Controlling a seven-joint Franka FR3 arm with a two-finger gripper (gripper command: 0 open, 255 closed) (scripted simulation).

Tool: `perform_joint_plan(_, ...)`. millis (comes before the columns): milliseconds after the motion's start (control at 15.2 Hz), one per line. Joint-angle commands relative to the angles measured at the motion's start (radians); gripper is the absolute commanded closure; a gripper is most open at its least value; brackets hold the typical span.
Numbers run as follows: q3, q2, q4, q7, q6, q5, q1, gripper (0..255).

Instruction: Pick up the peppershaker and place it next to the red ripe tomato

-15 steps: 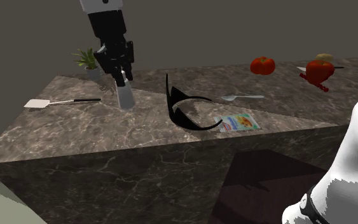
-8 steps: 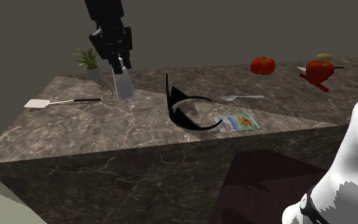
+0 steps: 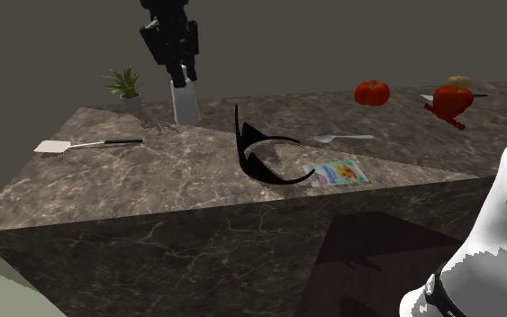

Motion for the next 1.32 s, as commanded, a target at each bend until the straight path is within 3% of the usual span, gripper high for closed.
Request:
perform_joint_plan(0, -0.016, -0.032, -0.038, -0.037, 0.004, -0.006, -0.020, 255)
perform_joint_plan(594, -0.110, -0.147, -0.179, -0.226, 0.027, -0.047, -0.120, 255)
perform_joint_plan(1254, -0.230, -0.184, -0.221, -0.453, 0.038, -0.098, -0.232, 255)
